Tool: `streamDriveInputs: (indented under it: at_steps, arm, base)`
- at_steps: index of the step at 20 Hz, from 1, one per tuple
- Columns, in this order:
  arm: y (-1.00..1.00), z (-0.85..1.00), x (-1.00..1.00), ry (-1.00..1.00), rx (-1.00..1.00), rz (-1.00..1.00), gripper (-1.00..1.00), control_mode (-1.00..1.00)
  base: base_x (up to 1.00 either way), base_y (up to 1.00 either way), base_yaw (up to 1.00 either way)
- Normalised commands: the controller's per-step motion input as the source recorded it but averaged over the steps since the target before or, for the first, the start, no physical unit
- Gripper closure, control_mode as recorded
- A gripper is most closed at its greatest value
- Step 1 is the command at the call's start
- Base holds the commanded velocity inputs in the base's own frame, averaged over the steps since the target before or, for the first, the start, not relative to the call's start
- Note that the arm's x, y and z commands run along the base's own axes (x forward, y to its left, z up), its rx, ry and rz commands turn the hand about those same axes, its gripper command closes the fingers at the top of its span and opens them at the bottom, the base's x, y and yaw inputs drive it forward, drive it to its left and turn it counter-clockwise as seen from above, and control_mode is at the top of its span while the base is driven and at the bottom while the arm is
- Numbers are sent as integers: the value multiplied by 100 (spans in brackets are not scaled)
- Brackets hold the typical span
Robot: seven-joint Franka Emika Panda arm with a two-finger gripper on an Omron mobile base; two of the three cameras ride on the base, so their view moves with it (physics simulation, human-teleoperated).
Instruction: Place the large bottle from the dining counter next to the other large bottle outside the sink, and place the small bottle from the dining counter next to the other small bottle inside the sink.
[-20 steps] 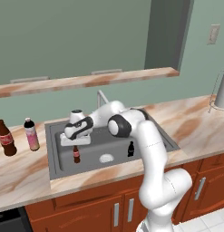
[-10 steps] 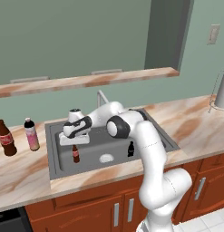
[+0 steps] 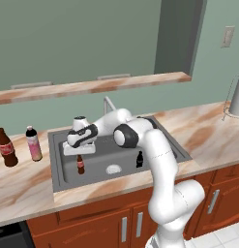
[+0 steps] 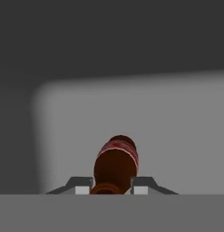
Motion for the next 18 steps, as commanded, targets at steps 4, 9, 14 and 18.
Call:
streamDriveInputs:
  at_steps: [4,9,14,18]
  arm:
    - [0,0,0,0,0,0,-100,-100]
    - [-1,-1,0,0,1,0,-100,-100]
    - [-6,0,4,1,0,0,-100,-100]
    - [0,20,6,5,0,0,-100,-100]
  base:
    - [0,0,0]
    - [0,0,0]
    - [0,0,0]
    - [0,0,0]
